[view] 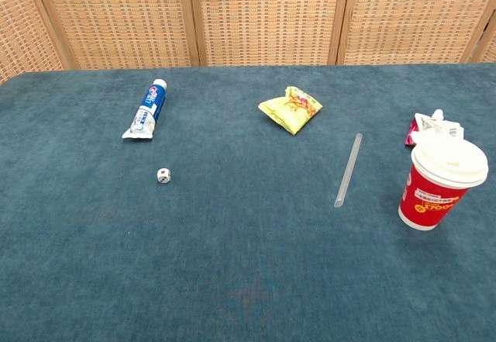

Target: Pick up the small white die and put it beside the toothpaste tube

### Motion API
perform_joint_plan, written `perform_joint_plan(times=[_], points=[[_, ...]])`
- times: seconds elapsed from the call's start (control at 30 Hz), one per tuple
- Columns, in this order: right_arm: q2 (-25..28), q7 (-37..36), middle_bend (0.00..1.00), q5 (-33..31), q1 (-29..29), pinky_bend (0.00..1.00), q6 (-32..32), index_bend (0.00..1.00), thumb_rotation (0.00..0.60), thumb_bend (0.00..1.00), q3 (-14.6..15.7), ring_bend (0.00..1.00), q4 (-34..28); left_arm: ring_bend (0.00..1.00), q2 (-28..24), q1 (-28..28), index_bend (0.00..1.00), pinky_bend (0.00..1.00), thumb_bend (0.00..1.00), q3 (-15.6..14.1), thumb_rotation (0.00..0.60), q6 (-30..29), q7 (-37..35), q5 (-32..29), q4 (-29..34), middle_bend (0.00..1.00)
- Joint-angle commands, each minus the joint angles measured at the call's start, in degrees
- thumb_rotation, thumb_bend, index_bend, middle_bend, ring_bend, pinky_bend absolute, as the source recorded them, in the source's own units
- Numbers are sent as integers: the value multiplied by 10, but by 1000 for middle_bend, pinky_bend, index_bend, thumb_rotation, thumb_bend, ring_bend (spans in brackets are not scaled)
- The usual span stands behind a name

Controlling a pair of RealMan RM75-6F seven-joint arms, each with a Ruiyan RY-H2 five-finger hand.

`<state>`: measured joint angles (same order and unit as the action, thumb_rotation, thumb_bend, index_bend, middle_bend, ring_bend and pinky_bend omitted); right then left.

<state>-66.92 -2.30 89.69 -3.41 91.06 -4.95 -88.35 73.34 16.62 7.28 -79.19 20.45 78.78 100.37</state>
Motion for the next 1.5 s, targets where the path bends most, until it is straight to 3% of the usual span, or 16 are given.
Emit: perform_joint_plan(times=[0.03, 0.37, 0.47, 0.87, 1.17, 1.5], points=[[1, -5, 0, -2, 0, 0, 0, 0, 600, 53, -1, 0, 0, 0, 29, 35, 116, 0, 267, 33, 600, 30, 35, -37, 4, 0], [7, -33, 0, -8, 1, 0, -3, 0, 600, 53, -3, 0, 4, 0, 126, 138, 271, 0, 276, 87, 600, 114, 181, -205, -12, 0], [8, -41, 0, -11, 1, 0, -4, 0, 600, 52, -4, 0, 7, 0, 152, 164, 329, 0, 279, 96, 600, 121, 216, -244, -25, 0], [12, -67, 0, -15, 1, 0, -7, 0, 600, 53, -6, 0, 12, 0, 259, 256, 383, 0, 292, 112, 600, 119, 332, -385, -109, 0], [16, -94, 0, -20, 2, 0, -5, 0, 600, 52, -10, 0, 15, 0, 319, 290, 408, 0, 292, 107, 600, 91, 369, -431, -168, 0], [17, -110, 0, -17, 2, 0, -5, 0, 600, 52, -9, 0, 16, 0, 346, 307, 446, 0, 301, 105, 600, 91, 372, -448, -203, 0]])
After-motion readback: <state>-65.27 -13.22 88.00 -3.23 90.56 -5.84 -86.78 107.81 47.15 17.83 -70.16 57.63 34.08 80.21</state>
